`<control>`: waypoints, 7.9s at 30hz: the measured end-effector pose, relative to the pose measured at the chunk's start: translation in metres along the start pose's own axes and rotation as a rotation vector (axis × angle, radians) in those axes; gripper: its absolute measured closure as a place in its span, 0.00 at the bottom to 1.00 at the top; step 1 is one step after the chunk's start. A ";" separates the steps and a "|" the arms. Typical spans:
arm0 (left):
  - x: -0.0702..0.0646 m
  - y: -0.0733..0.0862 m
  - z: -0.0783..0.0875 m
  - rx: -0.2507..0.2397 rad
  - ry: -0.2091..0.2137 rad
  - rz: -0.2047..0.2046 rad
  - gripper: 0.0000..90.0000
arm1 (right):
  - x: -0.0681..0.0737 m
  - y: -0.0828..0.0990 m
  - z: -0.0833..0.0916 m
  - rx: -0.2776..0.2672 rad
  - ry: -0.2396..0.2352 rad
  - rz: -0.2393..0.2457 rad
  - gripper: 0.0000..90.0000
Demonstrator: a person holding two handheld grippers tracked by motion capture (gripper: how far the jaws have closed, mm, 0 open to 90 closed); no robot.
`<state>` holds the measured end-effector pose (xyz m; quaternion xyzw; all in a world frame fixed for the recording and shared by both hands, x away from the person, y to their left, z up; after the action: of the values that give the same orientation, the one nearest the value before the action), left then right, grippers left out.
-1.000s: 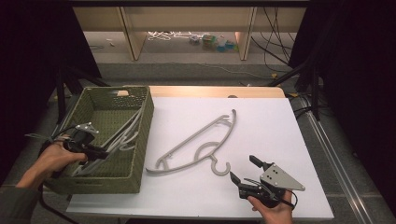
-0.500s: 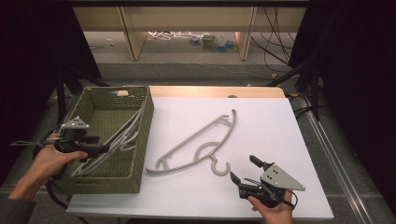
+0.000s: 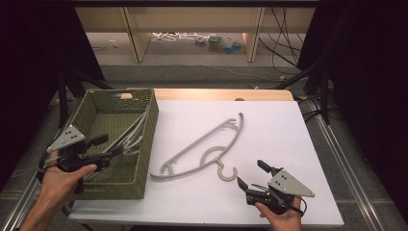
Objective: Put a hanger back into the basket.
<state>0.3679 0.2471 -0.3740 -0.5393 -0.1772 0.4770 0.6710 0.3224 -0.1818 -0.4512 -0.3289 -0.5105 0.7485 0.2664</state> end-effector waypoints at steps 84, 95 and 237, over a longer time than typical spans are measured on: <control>-0.138 0.058 -0.145 0.340 0.112 -0.276 0.21 | -0.001 -0.001 0.004 -0.020 -0.013 -0.014 0.17; -0.129 0.066 -0.163 0.432 0.092 -0.291 0.20 | -0.001 -0.001 0.005 -0.020 -0.009 -0.008 0.17; -0.142 -0.067 -0.091 0.367 0.513 0.061 0.91 | 0.000 0.000 0.004 -0.003 -0.018 -0.011 0.18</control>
<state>0.3977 0.0811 -0.3072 -0.5171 0.1032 0.3692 0.7653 0.3192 -0.1846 -0.4500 -0.3197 -0.5157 0.7494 0.2652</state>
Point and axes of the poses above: each handheld gripper's, and its own axes: z roughly backward along the jaws, y roughly out of its underside, x roughly to its left, the point moved 6 cm from there along -z, roughly forward along the jaws, and after that the axes turned 12 degrees about z, right-handed, at the moved point
